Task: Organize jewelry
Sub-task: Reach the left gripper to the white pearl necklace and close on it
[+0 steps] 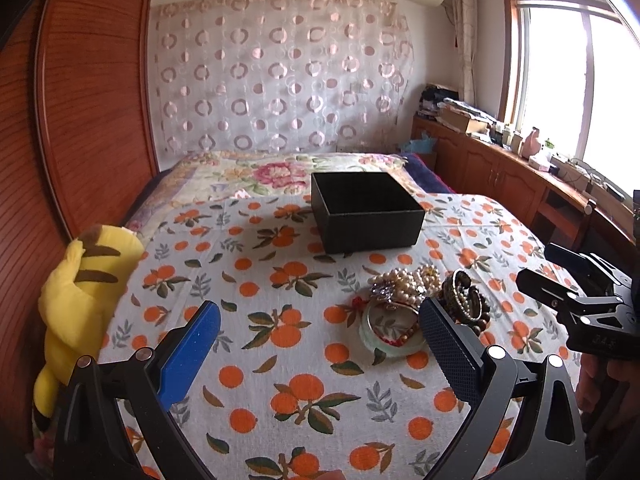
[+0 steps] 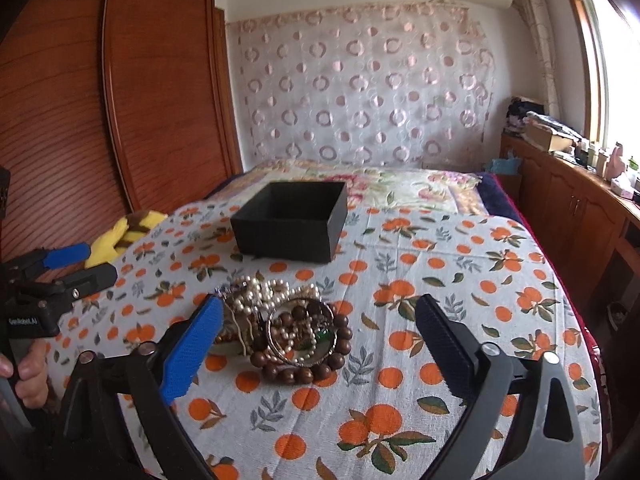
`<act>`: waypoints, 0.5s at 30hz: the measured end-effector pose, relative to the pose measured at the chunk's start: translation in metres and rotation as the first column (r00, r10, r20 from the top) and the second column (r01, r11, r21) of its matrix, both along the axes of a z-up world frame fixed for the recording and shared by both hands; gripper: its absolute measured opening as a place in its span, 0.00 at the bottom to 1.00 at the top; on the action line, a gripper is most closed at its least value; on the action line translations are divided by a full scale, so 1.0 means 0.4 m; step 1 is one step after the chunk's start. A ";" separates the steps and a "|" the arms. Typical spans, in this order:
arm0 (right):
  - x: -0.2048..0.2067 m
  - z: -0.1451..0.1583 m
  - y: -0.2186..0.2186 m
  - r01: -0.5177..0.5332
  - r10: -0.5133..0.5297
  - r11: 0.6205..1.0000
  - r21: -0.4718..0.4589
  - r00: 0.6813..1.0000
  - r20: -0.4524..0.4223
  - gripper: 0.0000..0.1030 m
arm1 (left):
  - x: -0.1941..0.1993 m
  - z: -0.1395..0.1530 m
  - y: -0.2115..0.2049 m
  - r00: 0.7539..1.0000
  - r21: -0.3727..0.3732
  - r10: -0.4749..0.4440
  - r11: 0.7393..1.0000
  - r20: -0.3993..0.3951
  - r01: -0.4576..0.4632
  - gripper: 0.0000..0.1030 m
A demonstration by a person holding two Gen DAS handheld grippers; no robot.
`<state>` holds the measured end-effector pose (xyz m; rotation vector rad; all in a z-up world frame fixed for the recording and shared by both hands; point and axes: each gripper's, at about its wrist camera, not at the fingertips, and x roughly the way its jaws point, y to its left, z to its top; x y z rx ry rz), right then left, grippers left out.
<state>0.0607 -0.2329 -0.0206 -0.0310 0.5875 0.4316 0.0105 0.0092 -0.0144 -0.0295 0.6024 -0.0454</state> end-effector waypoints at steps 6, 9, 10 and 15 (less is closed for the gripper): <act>0.044 -0.046 0.020 -0.073 0.070 0.997 -0.028 0.994 -0.081 0.85 | 0.029 -0.029 0.010 0.999 -0.015 -0.037 0.999 -0.036 0.036 0.93; 0.071 -0.071 0.036 -0.112 0.106 0.993 -0.035 0.986 -0.128 0.84 | 0.044 -0.043 0.008 0.996 -0.022 -0.061 0.998 -0.062 0.060 0.92; 0.076 -0.077 0.041 -0.120 0.113 0.992 -0.039 0.984 -0.136 0.84 | 0.048 -0.048 0.006 0.995 -0.023 -0.070 0.997 -0.070 0.068 0.91; 0.114 -0.107 0.065 -0.172 0.159 0.984 -0.047 0.966 -0.202 0.84 | 0.080 -0.070 -0.009 0.989 -0.021 -0.098 0.995 -0.111 0.097 0.86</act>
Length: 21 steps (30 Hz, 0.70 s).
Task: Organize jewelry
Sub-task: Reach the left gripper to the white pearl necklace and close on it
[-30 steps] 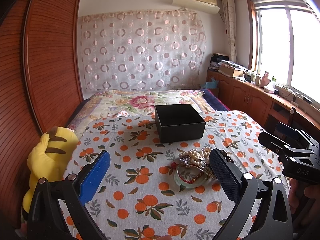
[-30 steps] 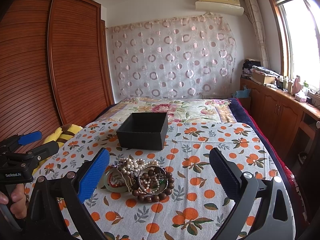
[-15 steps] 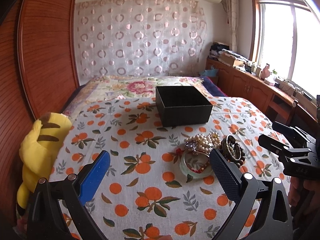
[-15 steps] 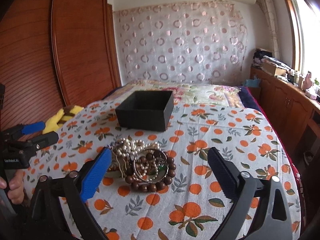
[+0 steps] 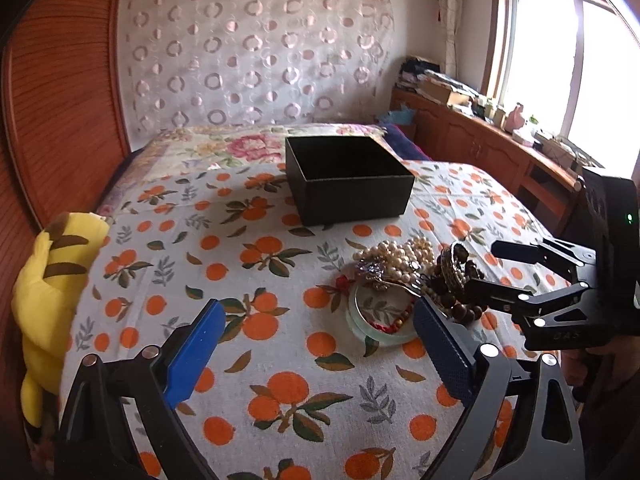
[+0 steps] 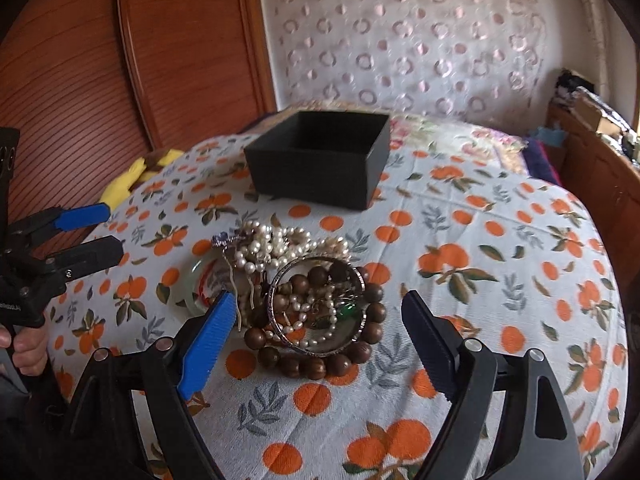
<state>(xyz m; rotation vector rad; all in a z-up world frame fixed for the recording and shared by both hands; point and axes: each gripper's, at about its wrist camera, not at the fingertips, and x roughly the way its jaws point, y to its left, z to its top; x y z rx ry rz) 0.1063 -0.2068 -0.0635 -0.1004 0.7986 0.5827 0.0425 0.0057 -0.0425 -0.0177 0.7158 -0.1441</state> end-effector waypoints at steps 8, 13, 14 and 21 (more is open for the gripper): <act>0.037 -0.014 0.025 -0.036 0.036 0.999 -0.008 0.998 -0.047 0.80 | 0.069 -0.012 -0.010 0.999 -0.020 -0.033 0.999 -0.041 0.033 0.77; 0.052 -0.025 0.037 -0.051 0.049 0.998 -0.033 0.997 -0.057 0.79 | 0.123 -0.024 -0.019 0.995 -0.039 -0.055 0.998 -0.082 0.052 0.68; 0.054 -0.026 0.037 -0.051 0.049 0.998 -0.035 0.997 -0.058 0.77 | 0.132 -0.026 -0.022 0.994 -0.040 -0.058 0.998 -0.088 0.055 0.66; 0.040 -0.018 0.020 -0.071 0.070 0.997 -0.028 0.997 -0.044 0.58 | 0.179 -0.037 -0.045 0.987 -0.078 -0.111 0.992 -0.116 0.102 0.59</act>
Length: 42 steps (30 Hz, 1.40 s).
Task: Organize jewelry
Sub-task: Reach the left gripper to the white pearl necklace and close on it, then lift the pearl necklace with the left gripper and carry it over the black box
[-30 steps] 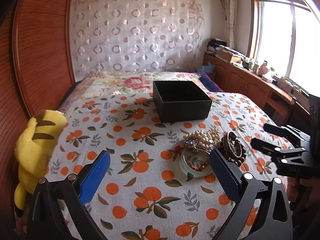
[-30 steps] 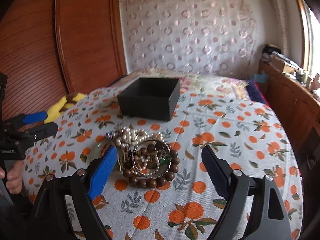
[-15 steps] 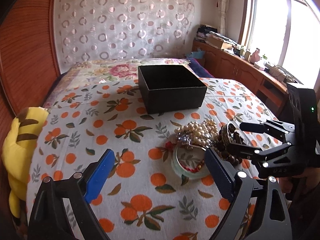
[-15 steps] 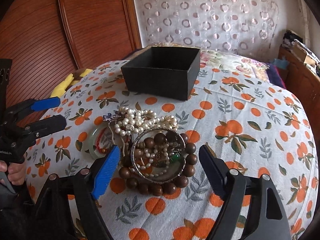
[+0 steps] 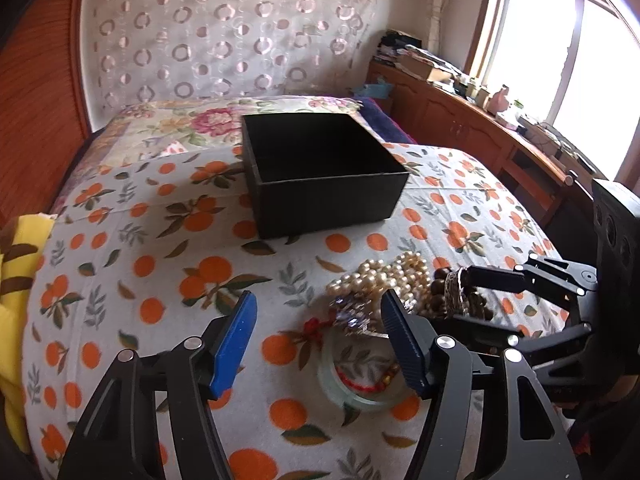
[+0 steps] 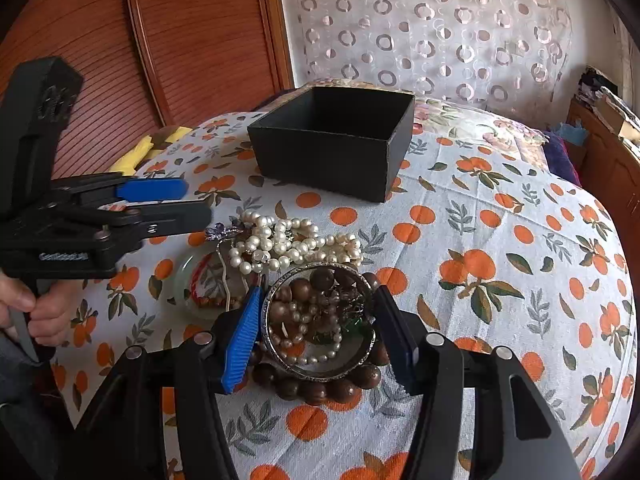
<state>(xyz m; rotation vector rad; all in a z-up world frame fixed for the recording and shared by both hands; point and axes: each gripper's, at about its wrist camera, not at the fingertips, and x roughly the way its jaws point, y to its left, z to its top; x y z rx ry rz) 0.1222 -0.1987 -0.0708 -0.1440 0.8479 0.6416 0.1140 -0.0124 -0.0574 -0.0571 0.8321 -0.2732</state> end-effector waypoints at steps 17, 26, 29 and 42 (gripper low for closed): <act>-0.036 0.032 -0.046 0.023 -0.025 0.999 0.028 0.999 0.042 0.58 | 0.065 -0.029 -0.079 0.994 0.023 -0.101 0.995 -0.041 0.102 0.29; -0.037 0.043 -0.054 0.032 -0.034 0.999 0.041 0.998 0.055 0.58 | 0.049 0.012 -0.078 0.993 0.026 -0.114 0.993 0.017 0.114 0.06; -0.038 0.053 -0.055 0.032 -0.035 0.999 0.044 0.997 0.065 0.58 | 0.038 0.049 -0.077 0.992 0.013 -0.115 0.993 0.050 0.114 0.06; -0.028 0.104 -0.054 0.032 -0.038 0.998 0.048 0.993 0.114 0.57 | 0.013 0.208 -0.070 0.979 0.013 -0.093 0.996 0.184 0.092 0.06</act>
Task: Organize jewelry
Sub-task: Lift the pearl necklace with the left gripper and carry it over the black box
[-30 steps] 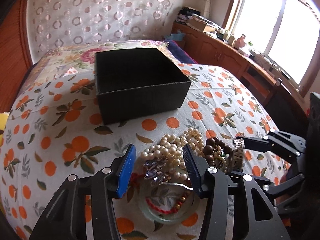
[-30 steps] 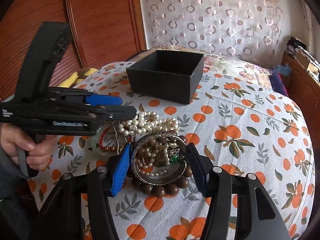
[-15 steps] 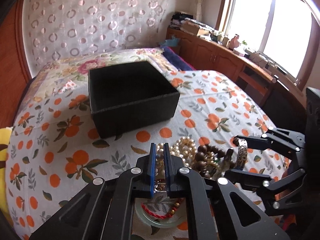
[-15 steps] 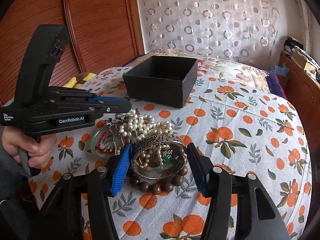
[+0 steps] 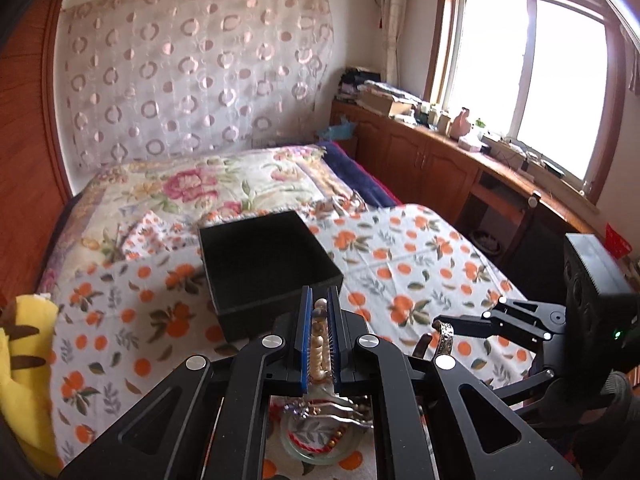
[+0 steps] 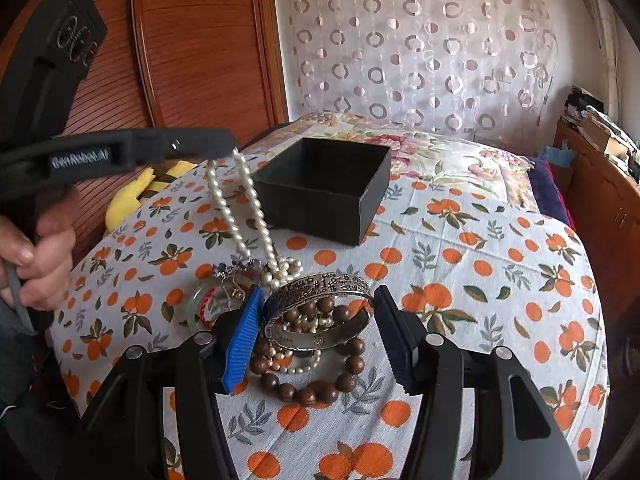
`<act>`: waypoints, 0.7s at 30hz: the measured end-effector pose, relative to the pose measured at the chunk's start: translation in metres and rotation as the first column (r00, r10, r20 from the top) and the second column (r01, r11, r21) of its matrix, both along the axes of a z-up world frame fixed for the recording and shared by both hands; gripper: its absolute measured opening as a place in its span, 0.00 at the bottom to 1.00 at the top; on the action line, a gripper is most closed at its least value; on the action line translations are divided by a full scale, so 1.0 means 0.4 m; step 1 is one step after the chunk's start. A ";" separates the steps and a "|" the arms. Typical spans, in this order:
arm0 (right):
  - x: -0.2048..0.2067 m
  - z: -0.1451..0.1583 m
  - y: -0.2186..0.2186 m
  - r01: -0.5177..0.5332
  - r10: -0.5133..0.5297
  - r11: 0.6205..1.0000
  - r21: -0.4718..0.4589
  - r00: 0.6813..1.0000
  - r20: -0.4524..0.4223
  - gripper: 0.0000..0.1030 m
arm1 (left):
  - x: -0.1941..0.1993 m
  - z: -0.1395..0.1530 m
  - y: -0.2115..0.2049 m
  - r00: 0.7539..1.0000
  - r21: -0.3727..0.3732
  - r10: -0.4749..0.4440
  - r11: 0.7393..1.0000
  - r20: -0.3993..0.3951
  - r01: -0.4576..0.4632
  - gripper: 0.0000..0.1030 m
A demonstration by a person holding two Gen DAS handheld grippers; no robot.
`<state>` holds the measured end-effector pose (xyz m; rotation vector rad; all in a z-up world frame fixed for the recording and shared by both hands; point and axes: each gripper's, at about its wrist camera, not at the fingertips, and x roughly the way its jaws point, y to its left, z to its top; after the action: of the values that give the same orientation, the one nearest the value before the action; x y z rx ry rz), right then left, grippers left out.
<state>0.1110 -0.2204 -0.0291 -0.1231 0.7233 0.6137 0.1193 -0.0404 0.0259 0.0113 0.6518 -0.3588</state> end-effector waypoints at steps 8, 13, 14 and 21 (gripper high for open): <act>0.019 0.032 0.004 0.001 -0.001 1.000 -0.006 1.000 0.021 0.57 | 0.002 0.087 0.015 0.998 0.000 0.021 1.000 0.065 -0.021 0.06; 0.040 0.048 0.016 -0.006 0.007 1.000 -0.021 1.000 0.026 0.57 | 0.008 0.131 0.021 0.995 0.005 0.031 1.000 0.093 -0.031 0.06; 0.042 0.050 0.017 -0.008 0.008 1.000 -0.021 1.000 0.026 0.57 | 0.009 0.138 0.021 0.995 0.006 0.032 0.999 0.096 -0.033 0.06; 0.076 0.068 0.032 -0.013 0.014 0.999 -0.030 0.999 0.030 0.57 | 0.024 0.202 0.024 0.990 0.023 0.042 0.999 0.137 -0.046 0.06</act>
<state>0.1414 -0.2078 -0.0020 -0.1649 0.7028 0.6124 0.1290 -0.0306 0.1068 0.0463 0.5207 -0.3039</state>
